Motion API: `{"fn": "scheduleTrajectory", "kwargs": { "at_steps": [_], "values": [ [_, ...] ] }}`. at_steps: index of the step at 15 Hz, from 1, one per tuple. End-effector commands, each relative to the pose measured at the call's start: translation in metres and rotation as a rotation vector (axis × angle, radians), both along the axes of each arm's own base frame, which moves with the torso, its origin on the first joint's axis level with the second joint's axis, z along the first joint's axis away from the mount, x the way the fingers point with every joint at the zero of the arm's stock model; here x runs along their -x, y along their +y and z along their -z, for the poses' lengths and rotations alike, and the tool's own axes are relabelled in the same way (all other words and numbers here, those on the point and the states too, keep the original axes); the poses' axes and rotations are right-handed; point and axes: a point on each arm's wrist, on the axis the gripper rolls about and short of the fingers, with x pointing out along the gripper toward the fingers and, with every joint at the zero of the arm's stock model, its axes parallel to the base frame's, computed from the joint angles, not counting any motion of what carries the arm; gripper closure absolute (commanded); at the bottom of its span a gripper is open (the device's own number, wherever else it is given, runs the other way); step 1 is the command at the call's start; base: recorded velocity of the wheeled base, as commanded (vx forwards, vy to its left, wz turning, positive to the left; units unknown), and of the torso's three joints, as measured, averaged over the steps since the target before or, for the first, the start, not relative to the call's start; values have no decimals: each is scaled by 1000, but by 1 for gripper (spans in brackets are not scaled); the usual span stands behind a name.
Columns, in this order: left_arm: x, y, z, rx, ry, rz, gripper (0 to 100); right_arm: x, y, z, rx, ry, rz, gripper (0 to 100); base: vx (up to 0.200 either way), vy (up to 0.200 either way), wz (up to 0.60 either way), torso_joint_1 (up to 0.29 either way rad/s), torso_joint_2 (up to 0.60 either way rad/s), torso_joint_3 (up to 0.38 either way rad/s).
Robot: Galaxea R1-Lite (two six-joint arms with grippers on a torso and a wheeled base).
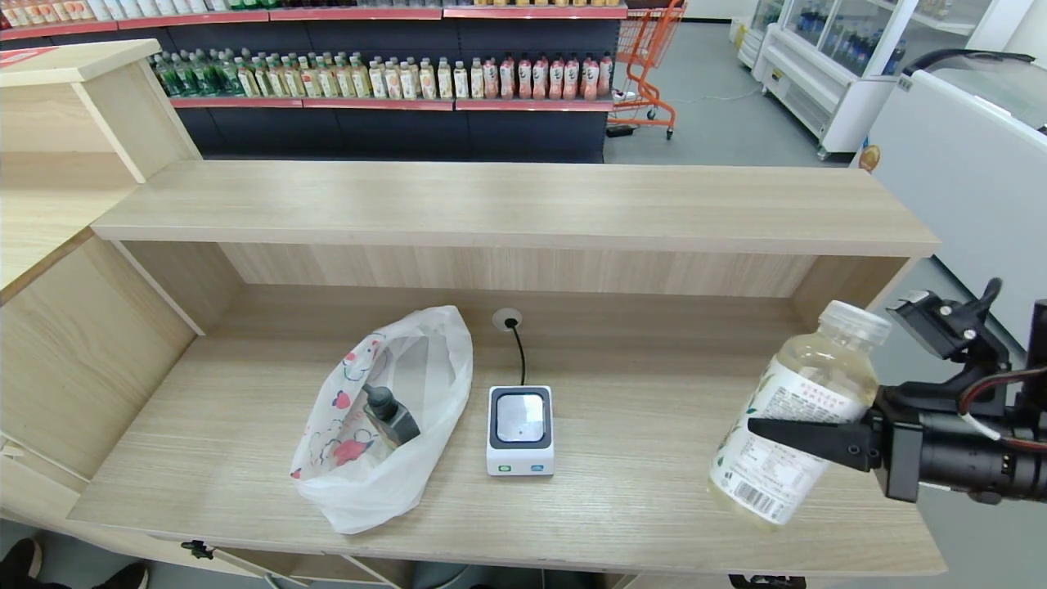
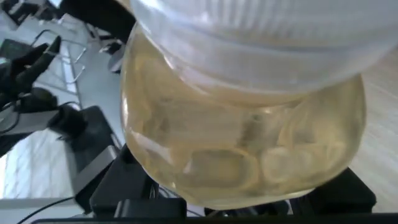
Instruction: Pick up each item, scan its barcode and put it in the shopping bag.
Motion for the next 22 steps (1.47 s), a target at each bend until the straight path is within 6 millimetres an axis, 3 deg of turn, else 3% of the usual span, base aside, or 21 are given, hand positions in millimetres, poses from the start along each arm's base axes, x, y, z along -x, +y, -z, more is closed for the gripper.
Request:
{"fn": "scheduleTrajectory", "kwargs": {
  "at_steps": [1, 6, 9, 22],
  "values": [
    [0, 0, 0, 0, 0, 0, 0, 30, 13, -30, -38, -84, -107, 100, 0, 0, 0, 0, 0, 0],
    [0, 0, 0, 0, 0, 0, 0, 43, 31, -43, -79, -80, -219, 100, 0, 0, 0, 0, 0, 0],
    [0, 0, 0, 0, 0, 0, 0, 49, 34, -40, -77, -37, -248, 100, 0, 0, 0, 0, 0, 0],
    [0, 0, 0, 0, 0, 0, 0, 58, 37, -38, -122, 114, -254, 100, 0, 0, 0, 0, 0, 0]
  ]
}}
